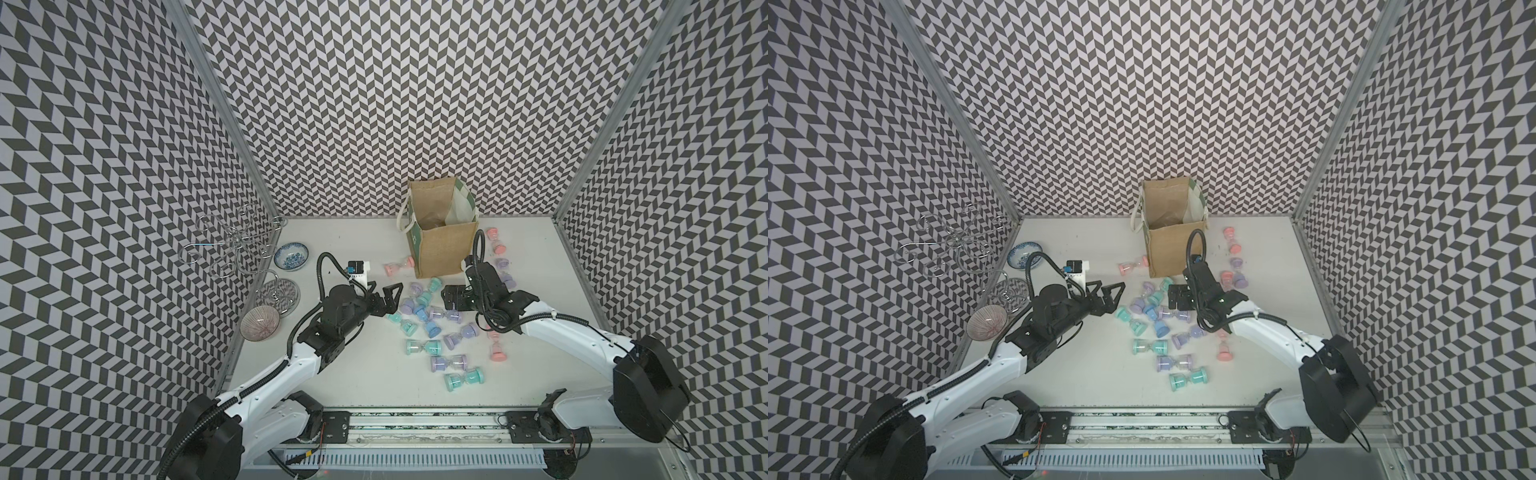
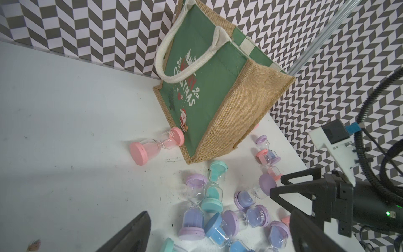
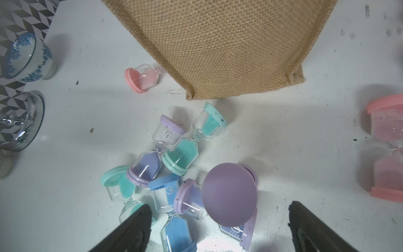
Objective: Put the hourglass into the canvas bag
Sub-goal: Pick up the hourglass from the center of the board.
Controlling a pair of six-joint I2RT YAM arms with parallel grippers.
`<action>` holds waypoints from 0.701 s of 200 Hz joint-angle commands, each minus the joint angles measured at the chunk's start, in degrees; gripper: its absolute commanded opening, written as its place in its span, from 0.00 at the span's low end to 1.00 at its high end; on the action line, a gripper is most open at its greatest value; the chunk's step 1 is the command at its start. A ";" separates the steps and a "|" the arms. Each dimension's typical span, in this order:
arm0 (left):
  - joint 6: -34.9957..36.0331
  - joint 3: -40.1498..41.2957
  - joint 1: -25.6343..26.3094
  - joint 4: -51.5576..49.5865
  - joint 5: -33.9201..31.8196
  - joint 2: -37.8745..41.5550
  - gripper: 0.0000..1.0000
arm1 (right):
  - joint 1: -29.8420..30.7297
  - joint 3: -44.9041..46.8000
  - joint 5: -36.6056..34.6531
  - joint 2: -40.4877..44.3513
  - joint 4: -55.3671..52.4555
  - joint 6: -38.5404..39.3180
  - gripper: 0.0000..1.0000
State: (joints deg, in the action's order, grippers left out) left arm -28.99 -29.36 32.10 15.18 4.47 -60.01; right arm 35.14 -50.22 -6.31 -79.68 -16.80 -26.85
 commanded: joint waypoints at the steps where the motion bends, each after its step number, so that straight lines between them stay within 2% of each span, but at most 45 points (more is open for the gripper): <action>1: 0.91 -2.20 1.23 -0.29 -1.13 -1.84 0.99 | 0.11 -0.71 -2.66 -0.86 1.94 -1.54 0.93; 32: 0.82 -3.06 1.83 -0.06 -1.26 -3.96 0.99 | 0.29 -2.85 -1.46 -3.76 1.74 -1.39 0.85; 68: 0.35 -2.80 1.83 -0.06 -1.93 -3.90 0.99 | 0.48 -3.48 -3.53 -6.84 1.69 -0.70 0.78; 87: 0.89 -2.81 1.83 0.58 -0.98 -3.82 0.99 | 0.76 -3.73 -3.36 -8.47 2.40 0.23 0.68; 140: 1.66 -3.64 1.83 1.62 0.65 -4.74 0.99 | 0.99 -3.71 -6.13 -10.66 3.78 1.14 0.61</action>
State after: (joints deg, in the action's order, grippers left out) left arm -27.92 -31.00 33.74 14.98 4.25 -64.31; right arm 35.79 -52.77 -9.85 -89.34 -16.21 -26.24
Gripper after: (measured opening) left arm 0.992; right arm 0.616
